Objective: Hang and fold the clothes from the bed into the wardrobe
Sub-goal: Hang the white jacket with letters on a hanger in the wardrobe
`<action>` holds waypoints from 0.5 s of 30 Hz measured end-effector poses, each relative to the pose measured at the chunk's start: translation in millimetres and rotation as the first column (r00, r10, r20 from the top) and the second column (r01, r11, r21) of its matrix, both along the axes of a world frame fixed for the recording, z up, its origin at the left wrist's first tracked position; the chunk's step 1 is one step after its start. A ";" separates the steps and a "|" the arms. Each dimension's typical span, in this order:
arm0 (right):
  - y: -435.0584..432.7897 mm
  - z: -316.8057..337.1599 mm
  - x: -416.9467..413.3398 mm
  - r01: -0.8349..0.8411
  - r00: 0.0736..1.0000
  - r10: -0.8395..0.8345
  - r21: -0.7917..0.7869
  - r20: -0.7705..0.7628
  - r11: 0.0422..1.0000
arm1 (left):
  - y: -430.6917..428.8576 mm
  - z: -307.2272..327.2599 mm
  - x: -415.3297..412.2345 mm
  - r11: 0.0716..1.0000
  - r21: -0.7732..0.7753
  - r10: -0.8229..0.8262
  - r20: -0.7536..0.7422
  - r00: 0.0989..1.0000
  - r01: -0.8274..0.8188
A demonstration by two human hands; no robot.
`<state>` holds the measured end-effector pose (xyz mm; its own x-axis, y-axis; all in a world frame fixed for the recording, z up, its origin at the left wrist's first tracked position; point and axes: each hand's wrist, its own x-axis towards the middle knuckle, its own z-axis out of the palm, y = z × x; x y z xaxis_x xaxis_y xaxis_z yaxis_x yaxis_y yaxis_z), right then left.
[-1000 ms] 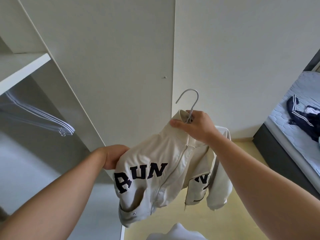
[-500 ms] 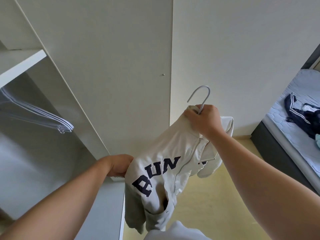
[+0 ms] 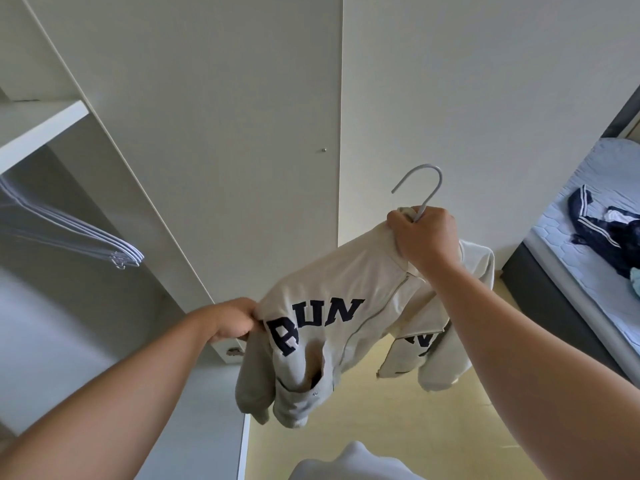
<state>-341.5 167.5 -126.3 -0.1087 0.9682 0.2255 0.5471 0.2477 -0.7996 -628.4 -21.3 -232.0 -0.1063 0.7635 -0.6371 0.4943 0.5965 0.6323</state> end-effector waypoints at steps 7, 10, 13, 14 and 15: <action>10.8 -3.6 13.5 0.047 0.965 -0.078 0.125 0.251 0.991 | 20.3 35.8 -31.2 0.920 0.390 0.197 -0.529 0.826 0.031; 12.2 -10.8 15.3 0.044 0.938 -0.113 0.210 0.327 0.977 | 27.5 49.1 -37.1 0.816 0.572 0.419 -0.488 0.766 -0.082; 11.0 -11.3 11.6 0.062 0.913 -0.169 0.285 0.371 0.957 | 27.7 58.2 -28.4 0.653 0.753 0.589 -0.438 0.679 -0.081; 11.1 -9.3 9.1 0.072 0.914 -0.183 0.298 0.363 0.952 | 26.0 58.3 -23.6 0.619 0.784 0.604 -0.441 0.664 -0.042; 11.2 -6.7 6.4 0.088 0.922 -0.191 0.298 0.337 0.950 | 23.8 57.4 -19.0 0.623 0.782 0.586 -0.456 0.670 -0.014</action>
<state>-335.1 178.6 -133.0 -0.1001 0.8857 0.4534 0.8281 0.3268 -0.4555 -647.4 2.5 -174.7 -0.5547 0.7430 0.3744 0.7924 0.3345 0.5102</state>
